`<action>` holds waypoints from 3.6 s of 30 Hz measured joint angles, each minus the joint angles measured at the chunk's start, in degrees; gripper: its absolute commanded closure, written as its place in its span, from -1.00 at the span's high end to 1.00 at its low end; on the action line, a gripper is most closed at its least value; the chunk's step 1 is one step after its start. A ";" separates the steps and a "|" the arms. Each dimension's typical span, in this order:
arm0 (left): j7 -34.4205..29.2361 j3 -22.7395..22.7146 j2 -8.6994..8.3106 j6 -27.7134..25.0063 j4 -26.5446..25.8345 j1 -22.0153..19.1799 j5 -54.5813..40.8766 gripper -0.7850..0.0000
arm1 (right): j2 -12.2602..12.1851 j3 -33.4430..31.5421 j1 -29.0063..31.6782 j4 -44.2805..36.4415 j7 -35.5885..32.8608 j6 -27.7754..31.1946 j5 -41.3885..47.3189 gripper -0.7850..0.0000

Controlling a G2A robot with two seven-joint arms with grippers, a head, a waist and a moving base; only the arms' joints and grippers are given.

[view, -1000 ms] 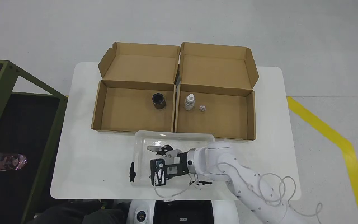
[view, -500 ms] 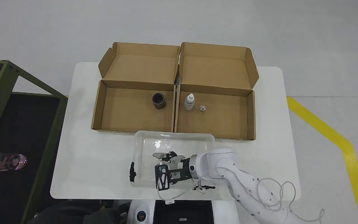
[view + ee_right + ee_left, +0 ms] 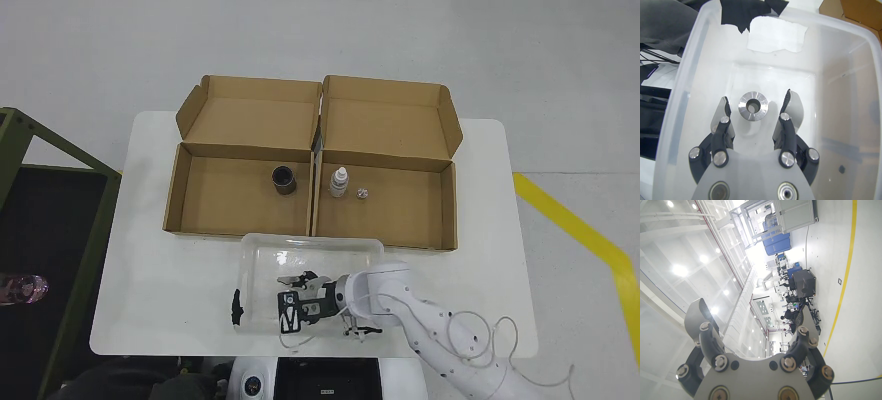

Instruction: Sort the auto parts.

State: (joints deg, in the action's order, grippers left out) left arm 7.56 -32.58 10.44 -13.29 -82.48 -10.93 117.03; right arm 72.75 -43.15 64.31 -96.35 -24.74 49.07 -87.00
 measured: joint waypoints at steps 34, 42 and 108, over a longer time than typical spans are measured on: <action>0.00 0.00 0.00 0.00 0.00 0.00 0.00 1.00 | -0.79 -3.23 -0.58 -2.44 9.47 -0.34 5.20 -1.00; 0.00 0.00 0.00 0.00 0.00 0.00 0.00 1.00 | -1.88 -6.89 1.04 -6.52 15.82 0.62 4.86 -1.00; 0.00 0.00 0.00 0.00 0.00 0.00 0.00 1.00 | 6.00 3.22 -26.70 22.53 11.10 -8.52 17.77 -1.00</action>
State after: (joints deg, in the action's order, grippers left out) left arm 7.56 -32.58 10.44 -13.29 -82.48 -10.93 117.03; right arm 78.75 -39.93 37.61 -73.82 -13.65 40.55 -69.23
